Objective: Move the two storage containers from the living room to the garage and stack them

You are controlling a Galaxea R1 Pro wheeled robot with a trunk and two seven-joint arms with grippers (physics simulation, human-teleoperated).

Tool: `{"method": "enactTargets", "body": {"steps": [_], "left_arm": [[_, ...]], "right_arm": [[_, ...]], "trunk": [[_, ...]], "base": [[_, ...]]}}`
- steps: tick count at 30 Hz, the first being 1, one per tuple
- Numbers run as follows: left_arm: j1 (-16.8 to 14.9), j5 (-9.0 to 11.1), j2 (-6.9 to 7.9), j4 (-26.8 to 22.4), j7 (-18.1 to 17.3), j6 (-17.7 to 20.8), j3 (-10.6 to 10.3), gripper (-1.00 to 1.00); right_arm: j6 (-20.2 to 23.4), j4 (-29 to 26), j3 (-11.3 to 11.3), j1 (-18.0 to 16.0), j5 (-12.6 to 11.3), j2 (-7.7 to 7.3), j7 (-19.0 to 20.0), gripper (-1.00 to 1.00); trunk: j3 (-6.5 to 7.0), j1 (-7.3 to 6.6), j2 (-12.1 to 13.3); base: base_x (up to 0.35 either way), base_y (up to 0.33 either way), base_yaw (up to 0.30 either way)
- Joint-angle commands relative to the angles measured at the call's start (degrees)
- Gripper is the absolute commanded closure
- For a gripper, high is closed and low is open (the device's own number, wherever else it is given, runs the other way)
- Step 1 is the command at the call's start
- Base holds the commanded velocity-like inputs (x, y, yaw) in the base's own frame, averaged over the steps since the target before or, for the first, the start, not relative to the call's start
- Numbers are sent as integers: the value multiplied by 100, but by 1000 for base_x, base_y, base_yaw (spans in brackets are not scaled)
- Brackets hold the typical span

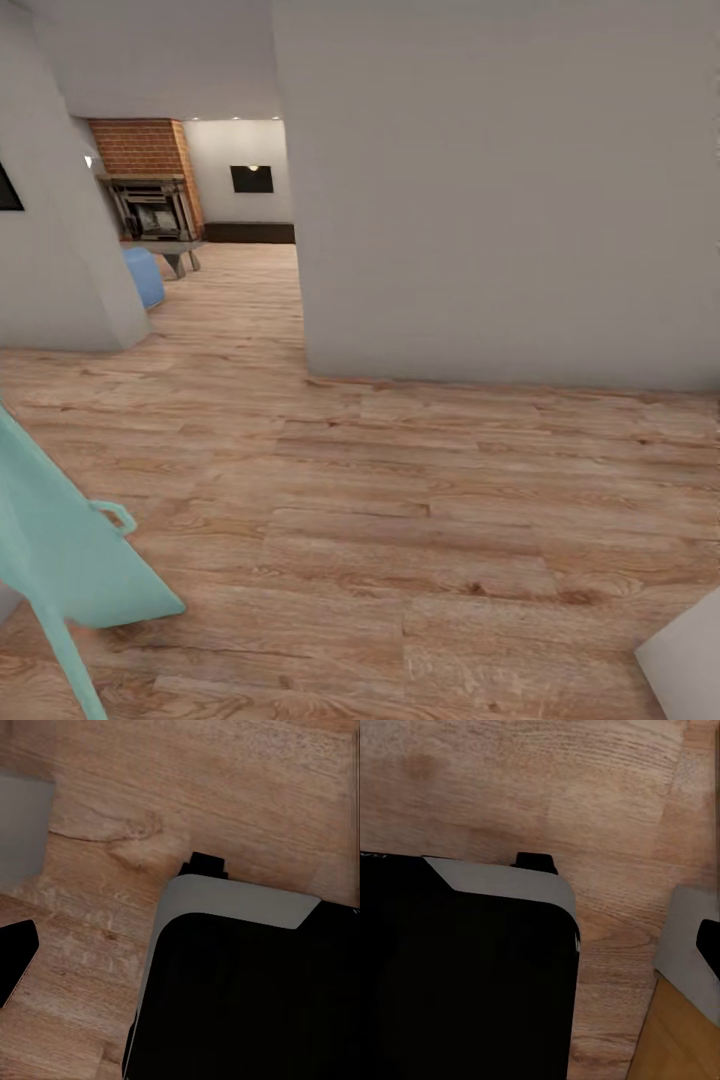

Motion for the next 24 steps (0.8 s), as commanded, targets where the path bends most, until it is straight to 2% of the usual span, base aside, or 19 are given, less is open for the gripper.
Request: {"method": "enactTargets", "body": {"steps": [1, 24], "left_arm": [[-2, 50, -1, 2, 18, -17, -48, -100], [-2, 50, -1, 2, 18, -17, -48, -100]], "right_arm": [[-14, 1, 49, -1, -55, 2, -15, -100], [1, 1, 43, -1, -55, 2, -15, -100]], "trunk": [[-5, 3, -3], [-5, 3, -3]], "base": [[322, 0, -113], [322, 0, -9]]}}
